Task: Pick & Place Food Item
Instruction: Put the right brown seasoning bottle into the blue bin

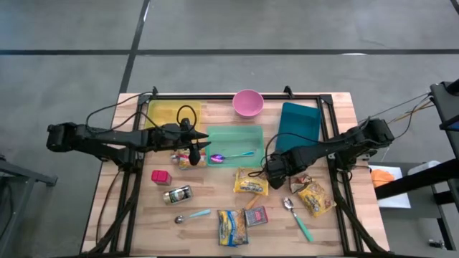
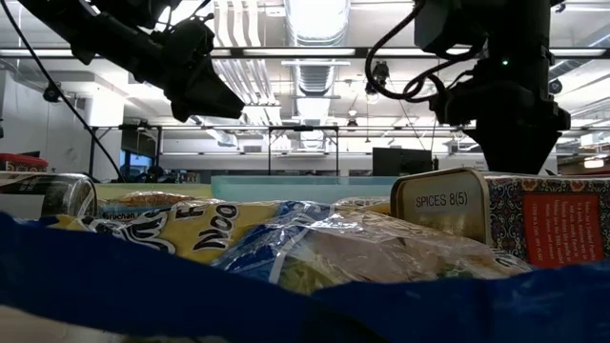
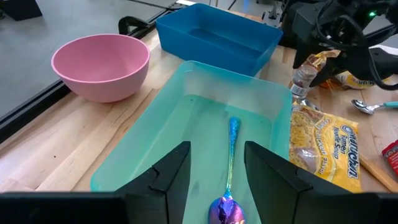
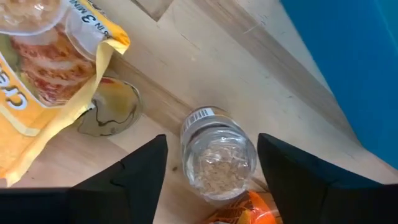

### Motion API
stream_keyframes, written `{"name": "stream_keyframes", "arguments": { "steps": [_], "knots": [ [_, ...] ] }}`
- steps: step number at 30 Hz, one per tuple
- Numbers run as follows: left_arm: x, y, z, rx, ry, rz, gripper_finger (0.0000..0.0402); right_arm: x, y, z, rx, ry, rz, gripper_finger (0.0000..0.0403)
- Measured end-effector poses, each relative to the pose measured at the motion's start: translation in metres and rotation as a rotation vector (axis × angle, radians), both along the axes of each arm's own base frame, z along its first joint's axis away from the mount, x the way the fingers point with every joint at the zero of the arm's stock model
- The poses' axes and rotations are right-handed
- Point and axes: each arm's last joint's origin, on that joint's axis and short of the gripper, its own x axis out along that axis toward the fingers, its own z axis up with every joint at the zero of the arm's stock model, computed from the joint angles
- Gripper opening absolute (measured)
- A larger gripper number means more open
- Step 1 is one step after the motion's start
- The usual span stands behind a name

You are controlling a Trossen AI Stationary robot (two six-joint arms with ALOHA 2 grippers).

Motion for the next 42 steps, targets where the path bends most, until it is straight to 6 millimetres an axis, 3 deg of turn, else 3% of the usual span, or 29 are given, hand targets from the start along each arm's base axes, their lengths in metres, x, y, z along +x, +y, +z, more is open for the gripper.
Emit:
{"name": "stream_keyframes", "arguments": {
  "steps": [9, 24, 30, 42],
  "knots": [
    [0.000, 0.000, 0.000, 0.000, 0.003, 0.000, 0.0159, -0.010, -0.001, -0.012, 0.013, 0.050, -0.025, 0.0231],
    [0.000, 0.000, 0.000, 0.000, 0.003, 0.000, 0.0159, -0.007, 0.000, -0.012, 0.056, 0.029, -0.004, 0.0228],
    [0.000, 0.000, 0.000, 0.002, 0.004, -0.001, 0.0159, -0.007, 0.001, -0.012, 0.074, 0.026, -0.004, 0.0171],
    [0.000, 0.000, 0.000, 0.002, 0.004, -0.001, 0.0159, -0.006, 0.001, -0.012, 0.064, 0.021, 0.009, 0.0169]
  ]
}}
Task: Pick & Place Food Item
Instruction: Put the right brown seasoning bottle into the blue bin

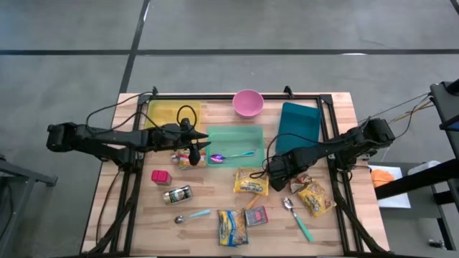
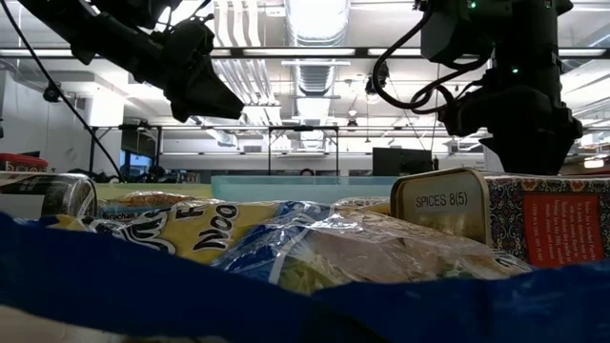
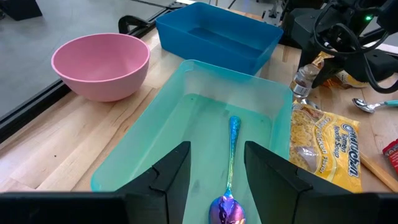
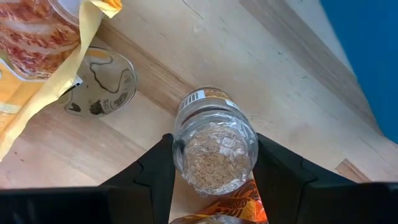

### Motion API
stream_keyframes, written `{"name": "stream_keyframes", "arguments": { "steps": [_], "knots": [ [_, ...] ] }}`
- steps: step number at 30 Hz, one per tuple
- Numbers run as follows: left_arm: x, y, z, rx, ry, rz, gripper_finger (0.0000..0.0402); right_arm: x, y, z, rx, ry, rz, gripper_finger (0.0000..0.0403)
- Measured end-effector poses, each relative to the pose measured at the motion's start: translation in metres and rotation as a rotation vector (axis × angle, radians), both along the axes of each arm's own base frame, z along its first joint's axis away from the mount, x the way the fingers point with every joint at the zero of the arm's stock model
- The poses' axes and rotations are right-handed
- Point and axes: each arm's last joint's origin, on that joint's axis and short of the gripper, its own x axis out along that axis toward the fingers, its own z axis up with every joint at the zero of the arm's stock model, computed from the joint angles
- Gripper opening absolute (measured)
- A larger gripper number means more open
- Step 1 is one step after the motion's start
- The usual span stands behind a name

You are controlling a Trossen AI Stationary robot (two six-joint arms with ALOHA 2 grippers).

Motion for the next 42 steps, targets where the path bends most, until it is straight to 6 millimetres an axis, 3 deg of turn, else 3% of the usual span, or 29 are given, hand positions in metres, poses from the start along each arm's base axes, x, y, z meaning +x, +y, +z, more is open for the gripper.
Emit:
{"name": "stream_keyframes", "arguments": {
  "steps": [8, 15, 24, 34, 42],
  "knots": [
    [0.000, 0.000, 0.000, 0.000, 0.000, 0.000, 0.0159, 0.000, 0.000, 0.007, 0.000, -0.022, 0.012, 0.0169],
    [0.000, 0.000, 0.000, -0.001, 0.003, 0.000, 0.0159, 0.000, -0.002, 0.034, -0.030, -0.113, 0.024, 0.0169],
    [0.000, 0.000, 0.000, -0.002, 0.002, 0.001, 0.0159, -0.021, -0.011, 0.079, -0.085, -0.239, 0.001, 0.0169],
    [0.000, 0.000, 0.000, -0.003, 0.002, 0.001, 0.0159, -0.047, -0.055, 0.113, -0.195, -0.157, -0.139, 0.0169],
    [0.000, 0.000, 0.000, -0.002, 0.003, 0.001, 0.0159, -0.076, -0.096, 0.102, -0.111, -0.068, -0.244, 0.0169]
  ]
}}
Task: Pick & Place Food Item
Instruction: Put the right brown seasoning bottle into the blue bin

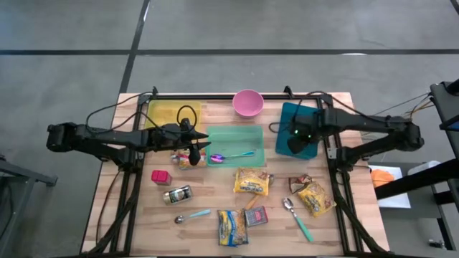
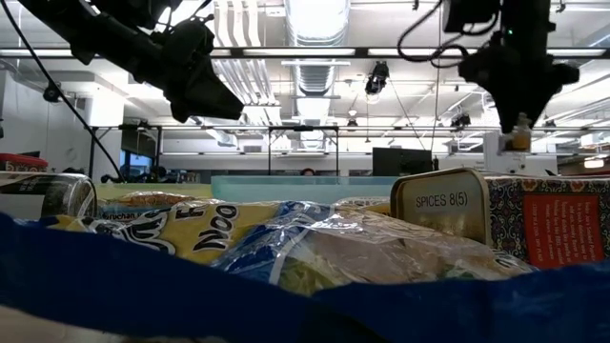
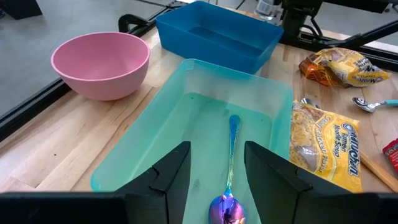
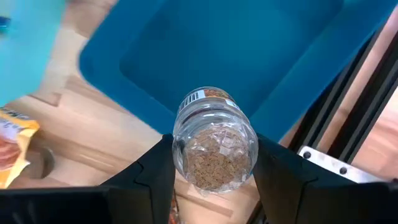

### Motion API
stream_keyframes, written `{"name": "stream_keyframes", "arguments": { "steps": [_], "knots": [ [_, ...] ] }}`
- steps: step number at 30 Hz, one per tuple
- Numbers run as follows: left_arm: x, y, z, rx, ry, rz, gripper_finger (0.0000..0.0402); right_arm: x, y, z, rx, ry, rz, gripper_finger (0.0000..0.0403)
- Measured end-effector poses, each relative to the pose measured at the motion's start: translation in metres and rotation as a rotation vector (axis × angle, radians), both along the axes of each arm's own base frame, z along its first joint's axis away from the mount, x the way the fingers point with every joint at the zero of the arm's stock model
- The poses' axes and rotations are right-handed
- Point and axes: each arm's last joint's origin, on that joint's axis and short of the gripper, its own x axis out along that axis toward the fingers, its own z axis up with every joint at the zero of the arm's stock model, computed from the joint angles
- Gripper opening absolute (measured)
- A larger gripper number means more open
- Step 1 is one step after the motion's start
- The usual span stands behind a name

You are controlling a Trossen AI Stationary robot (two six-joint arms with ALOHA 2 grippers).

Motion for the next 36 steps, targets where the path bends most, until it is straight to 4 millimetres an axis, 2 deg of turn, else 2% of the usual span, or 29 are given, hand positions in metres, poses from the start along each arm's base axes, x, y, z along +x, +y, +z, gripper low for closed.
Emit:
{"name": "stream_keyframes", "arguments": {
  "steps": [6, 12, 19, 24, 28, 36],
  "knots": [
    [0.000, 0.000, -0.001, 0.000, 0.007, 0.000, 0.0159, -0.022, -0.011, -0.015, 0.085, -0.041, -0.081, 0.0169],
    [0.000, 0.000, -0.001, 0.001, 0.009, -0.001, 0.0159, -0.030, -0.015, -0.040, 0.134, -0.023, -0.130, 0.0169],
    [0.000, 0.000, -0.001, 0.001, 0.009, -0.001, 0.0159, -0.020, -0.023, -0.070, 0.175, -0.057, -0.114, 0.0169],
    [0.000, 0.000, -0.001, 0.001, 0.008, -0.001, 0.0159, -0.013, -0.026, -0.084, 0.200, 0.005, -0.076, 0.0169],
    [0.000, 0.000, -0.001, 0.001, 0.008, -0.001, 0.0159, -0.007, -0.028, -0.091, 0.210, 0.042, -0.055, 0.0169],
    [0.000, 0.000, -0.001, 0.002, 0.008, -0.002, 0.0159, -0.001, -0.031, -0.095, 0.186, 0.006, -0.047, 0.0169]
  ]
}}
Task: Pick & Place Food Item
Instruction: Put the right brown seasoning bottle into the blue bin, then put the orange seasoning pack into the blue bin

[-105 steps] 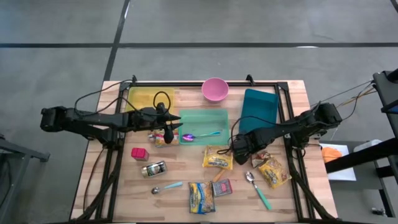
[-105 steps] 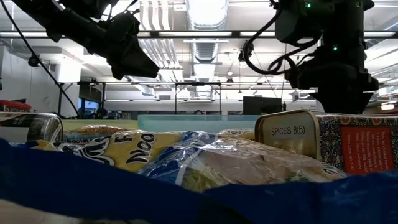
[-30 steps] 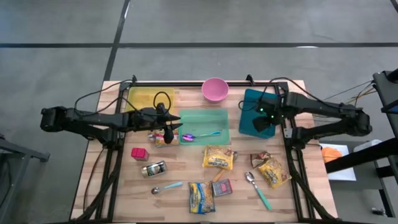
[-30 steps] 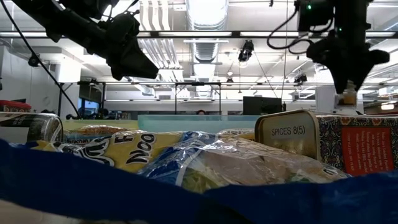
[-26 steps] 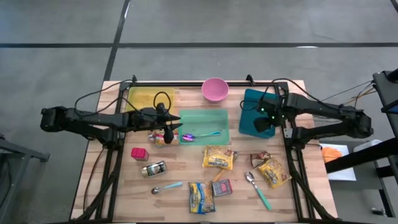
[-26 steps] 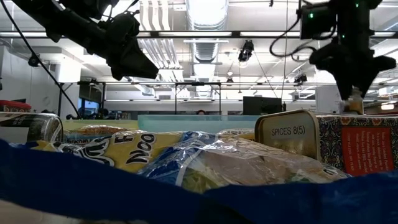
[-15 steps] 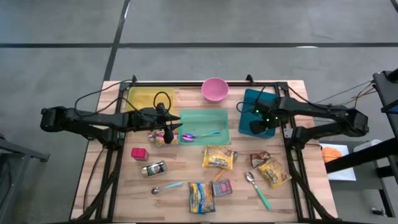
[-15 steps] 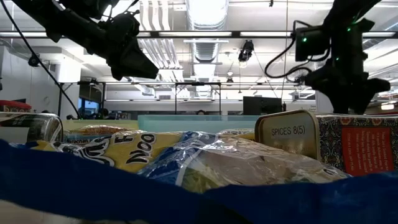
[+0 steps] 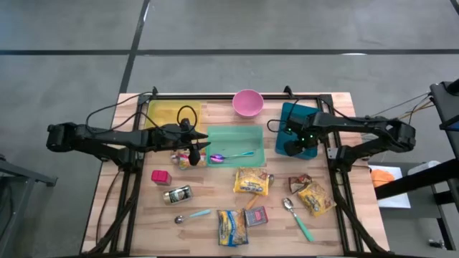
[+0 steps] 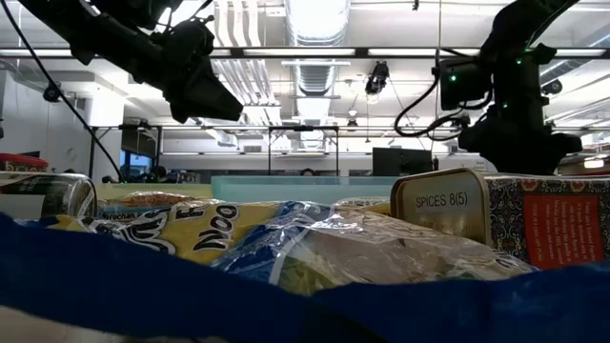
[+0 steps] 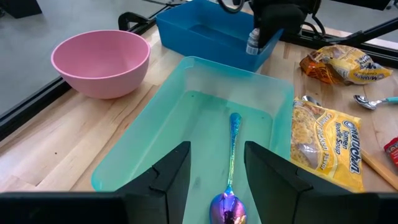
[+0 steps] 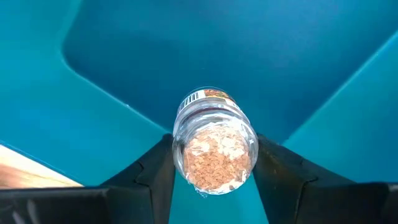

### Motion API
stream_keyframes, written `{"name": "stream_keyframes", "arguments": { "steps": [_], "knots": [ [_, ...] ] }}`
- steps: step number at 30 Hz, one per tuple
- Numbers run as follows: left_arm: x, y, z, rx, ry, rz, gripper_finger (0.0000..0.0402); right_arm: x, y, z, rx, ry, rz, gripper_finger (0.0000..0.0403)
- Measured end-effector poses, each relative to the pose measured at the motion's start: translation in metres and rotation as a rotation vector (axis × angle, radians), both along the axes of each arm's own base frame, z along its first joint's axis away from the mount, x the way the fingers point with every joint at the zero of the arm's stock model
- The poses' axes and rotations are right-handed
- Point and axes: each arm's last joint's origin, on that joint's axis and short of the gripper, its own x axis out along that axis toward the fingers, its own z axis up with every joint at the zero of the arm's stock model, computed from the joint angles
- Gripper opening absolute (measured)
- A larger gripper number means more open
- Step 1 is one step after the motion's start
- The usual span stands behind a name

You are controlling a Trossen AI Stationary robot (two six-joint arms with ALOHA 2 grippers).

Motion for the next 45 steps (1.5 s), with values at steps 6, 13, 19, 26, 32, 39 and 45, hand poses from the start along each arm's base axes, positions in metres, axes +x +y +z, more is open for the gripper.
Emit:
{"name": "stream_keyframes", "arguments": {
  "steps": [6, 13, 19, 26, 32, 39, 45],
  "knots": [
    [0.000, 0.000, 0.000, 0.003, 0.004, -0.002, 0.0159, 0.000, 0.000, -0.001, 0.001, 0.004, -0.002, 0.0169],
    [0.000, 0.000, -0.001, 0.005, 0.009, -0.003, 0.0159, -0.004, 0.002, -0.006, 0.008, 0.021, -0.006, 0.0233],
    [0.000, 0.000, -0.001, 0.005, 0.009, -0.003, 0.0159, -0.008, 0.003, -0.013, 0.015, 0.037, -0.007, 0.0278],
    [0.000, 0.000, -0.001, 0.005, 0.009, -0.003, 0.0159, -0.009, 0.003, -0.015, -0.010, 0.050, -0.007, 0.0292],
    [0.000, 0.000, -0.001, 0.005, 0.009, -0.003, 0.0159, -0.004, 0.001, -0.008, -0.028, 0.022, -0.006, 0.0293],
    [0.000, 0.000, -0.001, 0.005, 0.009, -0.003, 0.0159, -0.001, -0.001, -0.004, -0.034, 0.009, -0.003, 0.0294],
    [0.000, 0.000, -0.001, 0.005, 0.009, -0.003, 0.0159, -0.002, -0.001, -0.003, -0.045, 0.027, -0.003, 0.0294]
  ]
}}
